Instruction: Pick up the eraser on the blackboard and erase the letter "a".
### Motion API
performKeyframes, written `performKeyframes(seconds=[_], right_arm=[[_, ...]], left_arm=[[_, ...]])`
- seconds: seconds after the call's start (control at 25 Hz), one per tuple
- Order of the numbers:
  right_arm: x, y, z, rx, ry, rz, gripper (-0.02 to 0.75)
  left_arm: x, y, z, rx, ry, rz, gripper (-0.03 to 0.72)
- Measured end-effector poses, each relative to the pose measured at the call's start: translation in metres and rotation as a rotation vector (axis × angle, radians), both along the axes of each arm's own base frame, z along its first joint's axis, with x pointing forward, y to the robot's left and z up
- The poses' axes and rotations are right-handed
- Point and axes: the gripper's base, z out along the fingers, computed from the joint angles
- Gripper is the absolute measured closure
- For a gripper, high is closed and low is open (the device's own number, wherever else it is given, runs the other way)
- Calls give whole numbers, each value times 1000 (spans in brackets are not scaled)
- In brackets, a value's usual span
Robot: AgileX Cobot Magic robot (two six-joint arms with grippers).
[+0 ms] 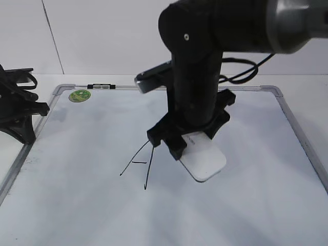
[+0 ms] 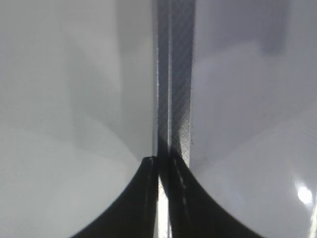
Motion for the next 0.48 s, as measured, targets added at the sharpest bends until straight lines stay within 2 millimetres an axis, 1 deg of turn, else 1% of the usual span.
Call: performKeyframes(seconds=[0.08, 0.16, 0.24, 0.36, 0.48], right_arm=[[3, -2, 18, 5, -65, -6, 173], [3, -5, 28, 4, -102, -18, 173], [5, -8, 34, -12, -142, -36, 173], [10, -14, 38, -57, -210, -83, 173], [19, -29, 45, -68, -250, -150, 174]], left_arm=[[0, 0, 0, 0, 0, 0, 654], [0, 0, 0, 0, 0, 0, 654], [0, 0, 0, 0, 0, 0, 654], [0, 0, 0, 0, 0, 0, 654], [0, 0, 0, 0, 0, 0, 654]])
